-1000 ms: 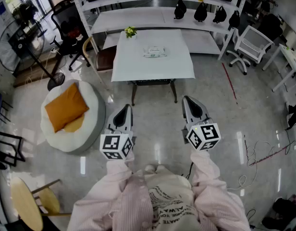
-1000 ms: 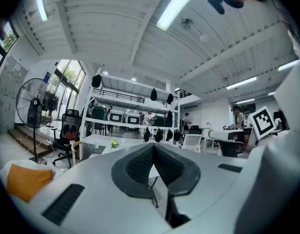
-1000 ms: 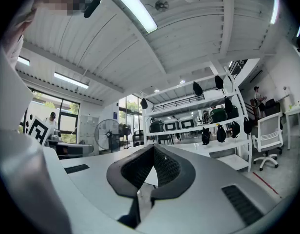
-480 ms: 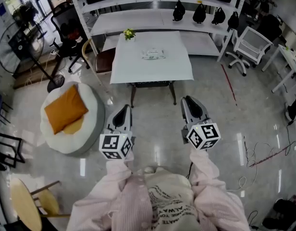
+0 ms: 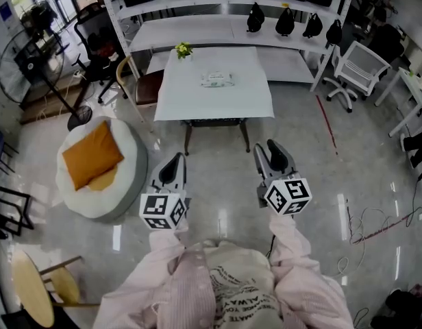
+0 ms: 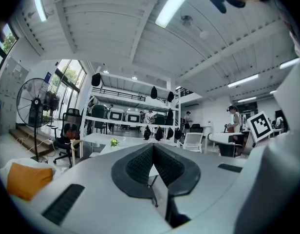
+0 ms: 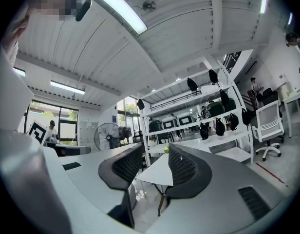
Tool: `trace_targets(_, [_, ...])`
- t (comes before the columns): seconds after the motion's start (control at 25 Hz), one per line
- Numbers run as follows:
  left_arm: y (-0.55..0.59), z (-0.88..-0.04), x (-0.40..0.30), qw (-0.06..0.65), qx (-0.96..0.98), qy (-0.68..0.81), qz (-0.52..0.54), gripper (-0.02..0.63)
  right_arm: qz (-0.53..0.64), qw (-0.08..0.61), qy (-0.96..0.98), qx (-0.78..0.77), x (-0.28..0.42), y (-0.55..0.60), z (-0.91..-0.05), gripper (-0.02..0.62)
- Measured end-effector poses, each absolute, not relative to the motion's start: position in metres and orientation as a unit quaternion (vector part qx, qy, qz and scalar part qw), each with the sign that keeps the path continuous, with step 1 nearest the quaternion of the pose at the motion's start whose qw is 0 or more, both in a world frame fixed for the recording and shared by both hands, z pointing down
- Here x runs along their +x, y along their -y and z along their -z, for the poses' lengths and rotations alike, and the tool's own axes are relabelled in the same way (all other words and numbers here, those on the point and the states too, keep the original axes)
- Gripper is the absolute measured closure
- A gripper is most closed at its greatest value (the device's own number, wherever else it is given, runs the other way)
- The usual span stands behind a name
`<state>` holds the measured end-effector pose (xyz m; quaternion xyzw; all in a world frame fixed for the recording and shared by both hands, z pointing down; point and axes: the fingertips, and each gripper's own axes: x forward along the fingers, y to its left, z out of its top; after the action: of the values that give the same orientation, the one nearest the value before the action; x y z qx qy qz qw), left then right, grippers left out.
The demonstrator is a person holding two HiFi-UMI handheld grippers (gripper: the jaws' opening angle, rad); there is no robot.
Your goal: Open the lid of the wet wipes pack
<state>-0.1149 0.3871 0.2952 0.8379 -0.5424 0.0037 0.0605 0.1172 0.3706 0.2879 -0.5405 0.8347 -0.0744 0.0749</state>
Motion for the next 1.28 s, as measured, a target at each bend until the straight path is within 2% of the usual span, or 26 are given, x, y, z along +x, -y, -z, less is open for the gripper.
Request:
trace_targets(0.28, [-0.383, -0.304, -0.109, 0.069, 0.833, 0.550, -0.012, 0.607, 0.083, 0.069, -0.835, -0.540, 0.130, -0.360, -0.297, 0.431])
trace_targets(0.64, [-0.348, -0.321, -0.118, 0.081, 0.825, 0.559, -0.018, 0.607, 0.090, 0.064, -0.835, -0.540, 0.132, -0.325, -0.313, 0.426])
trace_targets(1.28, [-0.180, -0.350, -0.118, 0.118, 0.837, 0.533, -0.026, 0.607, 0.107, 0.039, -0.817, -0.566, 0.133, -0.175, -0.338, 0.426])
